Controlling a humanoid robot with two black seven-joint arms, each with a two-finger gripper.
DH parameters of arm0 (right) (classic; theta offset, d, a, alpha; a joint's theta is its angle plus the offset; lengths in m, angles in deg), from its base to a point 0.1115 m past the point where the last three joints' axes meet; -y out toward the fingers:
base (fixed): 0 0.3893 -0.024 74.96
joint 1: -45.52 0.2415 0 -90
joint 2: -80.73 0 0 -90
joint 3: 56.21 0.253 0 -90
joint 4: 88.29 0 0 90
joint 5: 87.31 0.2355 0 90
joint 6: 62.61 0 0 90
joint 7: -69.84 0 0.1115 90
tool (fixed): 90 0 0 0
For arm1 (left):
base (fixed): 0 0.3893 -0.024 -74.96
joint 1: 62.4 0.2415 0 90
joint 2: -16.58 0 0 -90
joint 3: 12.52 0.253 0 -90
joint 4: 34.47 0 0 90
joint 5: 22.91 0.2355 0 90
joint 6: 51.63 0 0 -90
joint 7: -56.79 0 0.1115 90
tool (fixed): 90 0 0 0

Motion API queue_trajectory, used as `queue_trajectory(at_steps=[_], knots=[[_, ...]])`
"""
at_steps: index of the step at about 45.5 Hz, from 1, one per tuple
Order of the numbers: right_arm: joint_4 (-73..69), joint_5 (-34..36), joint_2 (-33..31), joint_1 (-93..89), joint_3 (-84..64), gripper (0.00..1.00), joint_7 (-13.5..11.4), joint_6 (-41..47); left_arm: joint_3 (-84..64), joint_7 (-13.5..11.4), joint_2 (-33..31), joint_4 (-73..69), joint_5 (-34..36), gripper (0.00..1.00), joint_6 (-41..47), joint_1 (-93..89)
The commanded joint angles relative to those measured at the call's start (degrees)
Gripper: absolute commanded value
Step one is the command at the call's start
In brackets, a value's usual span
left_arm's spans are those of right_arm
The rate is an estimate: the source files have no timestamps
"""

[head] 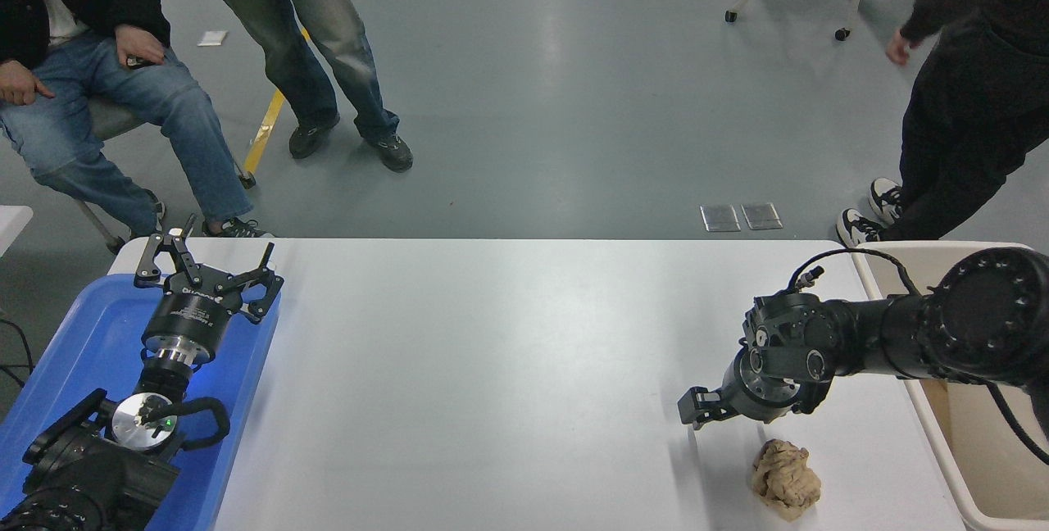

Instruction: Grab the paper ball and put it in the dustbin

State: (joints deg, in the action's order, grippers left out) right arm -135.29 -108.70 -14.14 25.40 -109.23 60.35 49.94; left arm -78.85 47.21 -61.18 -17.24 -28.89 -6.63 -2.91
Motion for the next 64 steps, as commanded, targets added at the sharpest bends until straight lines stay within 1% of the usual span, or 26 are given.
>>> queue_trajectory(at_steps=[1,14,23,28,33,38,43,52,57,64], knots=[[1.2,-0.2,0.7,-1.2,0.0,1.0,0.0,-0.1,-0.1,0.1,0.0,0.0,0.0,0.99,0.0,0.0],[0.9,0.2,0.9,0.3,0.3,1.0,0.0,0.0,0.1,0.0,0.1,0.0,0.0,0.99,0.0,0.0],[-3.2,1.3,-0.6,6.4,0.7,1.0,0.0,0.5,0.2,0.0,0.1,0.0,0.0,0.99,0.0,0.0],[-9.2,2.1,-4.3,13.9,0.0,1.0,0.0,0.9,0.2,0.0,0.1,0.0,0.0,0.99,0.0,0.0],[-16.8,5.6,-8.4,23.2,-0.8,1.0,-0.1,2.8,0.2,0.0,0.1,0.0,0.0,0.99,0.0,0.0],[-24.0,9.1,-11.6,33.1,-4.4,1.0,-0.1,5.0,0.2,0.0,0.2,0.0,0.0,0.99,0.0,-0.1],[-33.0,10.0,-15.1,45.2,-7.8,1.0,0.0,7.9,0.2,0.0,0.2,0.0,-0.1,0.99,0.0,0.0],[-40.0,12.9,-17.8,54.5,-11.1,1.0,0.0,13.1,0.2,0.0,0.2,0.0,-0.1,0.99,0.0,-0.1],[-43.5,12.9,-19.4,60.1,-13.9,1.0,0.0,15.2,0.2,0.0,0.2,0.0,-0.1,0.99,0.0,-0.1],[-50.5,13.0,-20.0,69.1,-17.6,1.0,0.0,17.7,0.2,0.0,0.2,0.0,-0.1,0.99,0.0,-0.1]])
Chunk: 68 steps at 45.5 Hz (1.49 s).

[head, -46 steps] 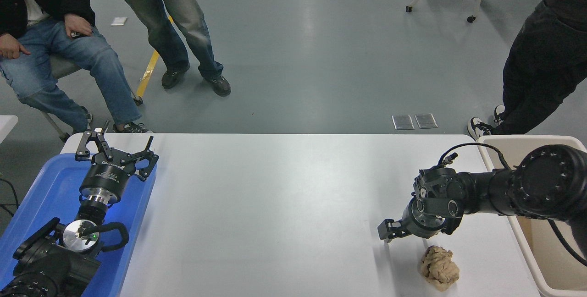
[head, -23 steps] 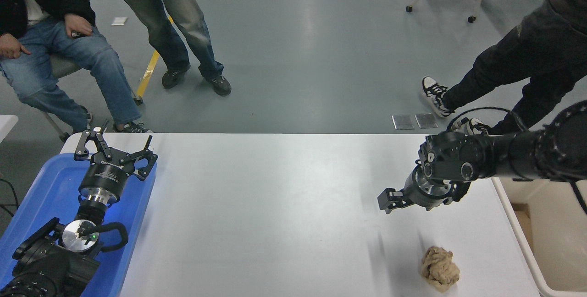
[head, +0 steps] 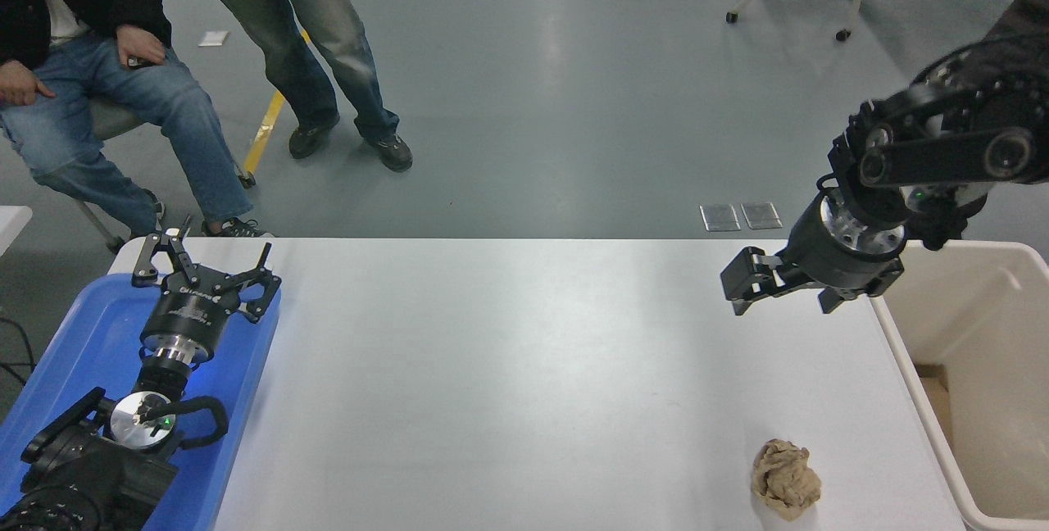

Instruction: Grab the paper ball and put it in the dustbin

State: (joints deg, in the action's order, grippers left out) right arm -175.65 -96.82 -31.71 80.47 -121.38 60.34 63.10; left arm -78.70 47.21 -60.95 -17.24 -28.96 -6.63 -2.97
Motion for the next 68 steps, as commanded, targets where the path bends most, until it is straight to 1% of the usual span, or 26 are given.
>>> queue_trajectory(at_steps=[1,10,24,30,35,37,41,45,49,54,61,68], knots=[[-10.8,1.2,-2.4,15.3,-6.1,1.0,0.1,5.0,0.0,0.0,0.0,0.0,0.0,0.99,0.0,0.0],[-12.6,1.3,-2.4,21.4,-7.9,1.0,0.1,8.8,0.0,0.0,0.0,0.0,0.0,0.99,0.0,0.0],[-12.6,1.3,-3.5,20.3,-9.0,1.0,0.1,8.5,0.0,0.0,0.0,0.0,0.0,0.99,0.0,0.0],[-12.1,0.8,-5.0,13.7,-8.5,1.0,0.1,6.0,0.0,0.0,0.0,0.0,0.0,0.99,0.0,0.0],[-10.6,-0.3,-6.3,5.8,-7.3,1.0,0.1,0.2,-0.1,0.0,0.0,0.0,0.0,0.99,0.0,0.0],[-8.8,-2.5,-6.9,-0.1,-5.9,1.0,0.1,-3.5,-0.1,0.0,0.0,0.0,0.0,0.99,0.0,0.0],[-5.4,-6.0,-8.0,-9.5,-2.8,1.0,0.1,-7.9,-0.1,0.0,0.0,0.0,0.0,0.99,0.0,0.0],[-1.5,-11.0,-8.9,-18.4,0.4,1.0,0.1,-11.5,0.0,0.0,0.0,0.0,0.0,0.99,0.0,0.0],[1.4,-14.4,-10.0,-26.7,4.8,1.0,0.1,-12.9,0.0,0.0,0.0,0.0,0.0,0.99,0.0,0.0],[4.6,-16.1,-10.8,-35.6,10.9,1.0,0.0,-13.5,0.2,0.0,0.0,0.0,0.0,0.99,0.0,-0.1],[8.9,-20.8,-10.9,-44.4,16.7,1.0,0.0,-14.0,0.3,0.0,0.0,0.0,0.1,0.99,0.0,-0.1],[10.4,-21.6,-10.6,-48.8,20.9,1.0,0.0,-15.4,0.3,0.0,0.0,0.0,0.1,0.99,0.0,-0.1]])
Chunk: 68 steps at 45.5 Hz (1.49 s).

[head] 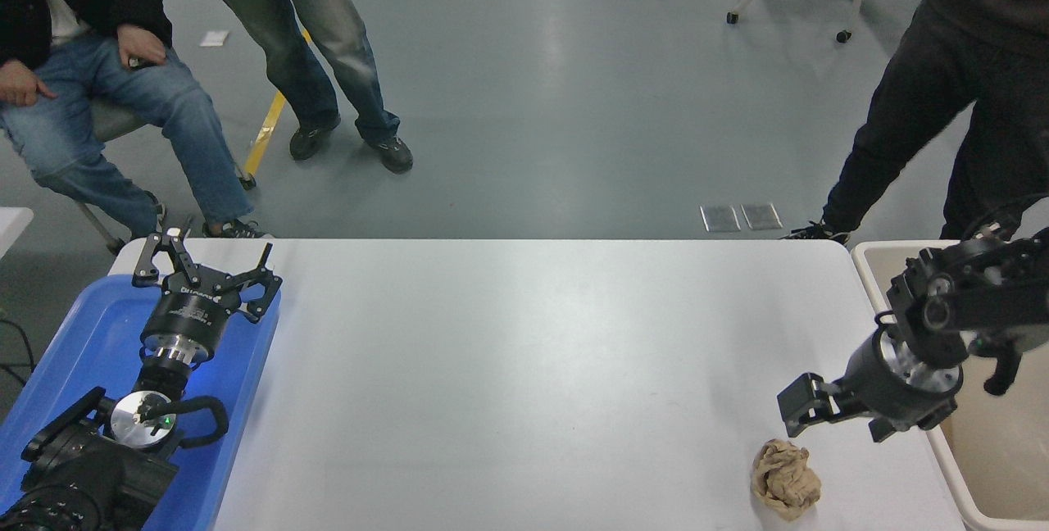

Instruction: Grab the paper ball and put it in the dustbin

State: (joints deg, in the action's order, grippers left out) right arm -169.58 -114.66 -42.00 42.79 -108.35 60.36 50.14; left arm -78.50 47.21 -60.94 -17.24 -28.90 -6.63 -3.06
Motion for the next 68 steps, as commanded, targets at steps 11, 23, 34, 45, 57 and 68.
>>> queue_trajectory(at_steps=[11,23,34,45,57,68], knots=[[6.6,-3.9,0.9,-14.7,10.3,1.0,0.0,-4.0,0.2,0.0,0.0,0.0,0.0,0.99,0.0,0.0],[9.8,-4.0,2.2,-19.2,12.6,1.0,0.0,-6.8,0.2,0.0,0.1,0.0,0.0,0.99,0.0,0.0],[11.4,-5.7,3.7,-22.0,13.2,1.0,0.1,-9.9,0.2,0.0,0.0,0.0,0.0,0.99,0.0,0.0],[11.5,-6.0,4.1,-22.4,13.1,0.47,0.6,-12.4,0.2,0.0,0.0,0.0,0.0,0.99,0.0,0.0],[11.2,-5.8,3.3,-19.9,12.1,0.0,0.8,-12.5,0.2,0.0,0.0,0.0,0.0,0.99,0.0,0.0],[4.6,-4.6,-2.9,-6.9,4.2,0.0,0.9,-11.0,0.2,0.1,0.1,0.1,0.0,0.99,0.0,-0.1]])
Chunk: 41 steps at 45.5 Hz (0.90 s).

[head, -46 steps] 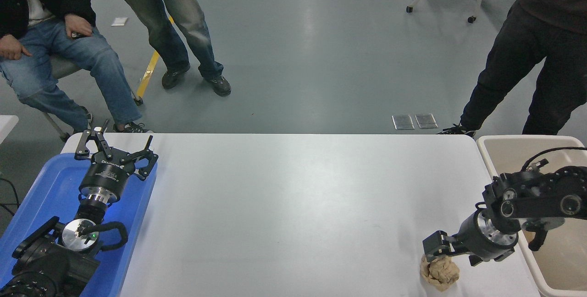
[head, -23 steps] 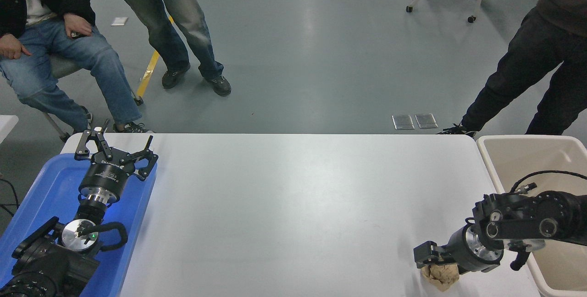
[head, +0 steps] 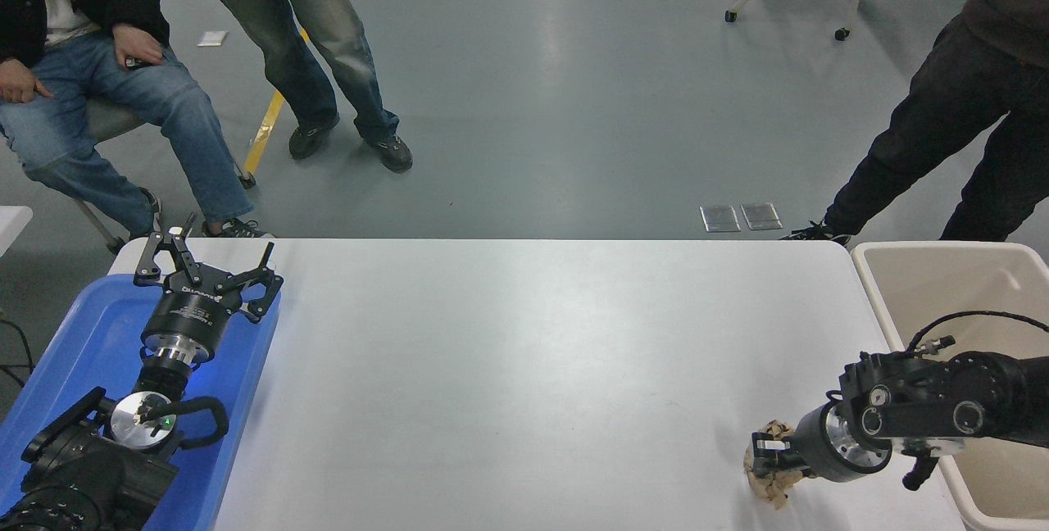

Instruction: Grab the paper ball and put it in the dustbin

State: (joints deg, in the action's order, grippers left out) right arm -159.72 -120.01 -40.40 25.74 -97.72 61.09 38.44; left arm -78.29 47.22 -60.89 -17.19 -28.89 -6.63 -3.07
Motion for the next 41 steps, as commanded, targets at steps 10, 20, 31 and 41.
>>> queue_trajectory(at_steps=[10,20,31,41], knots=[[-18.2,3.6,-9.3,35.9,-23.3,0.0,0.3,3.9,0.0,0.1,0.1,0.0,0.0,0.99,0.0,0.0],[-28.2,7.3,-7.5,65.3,-38.2,0.0,1.3,12.8,0.0,0.1,0.2,0.0,0.0,0.99,0.0,0.0],[-28.6,14.7,-1.8,80.8,-39.0,0.0,1.5,24.6,0.0,0.1,0.2,0.0,0.0,0.99,0.0,0.0],[-28.6,15.7,0.0,82.1,-39.6,0.0,1.4,25.6,0.0,0.1,0.2,0.0,0.0,0.99,0.0,0.0]])
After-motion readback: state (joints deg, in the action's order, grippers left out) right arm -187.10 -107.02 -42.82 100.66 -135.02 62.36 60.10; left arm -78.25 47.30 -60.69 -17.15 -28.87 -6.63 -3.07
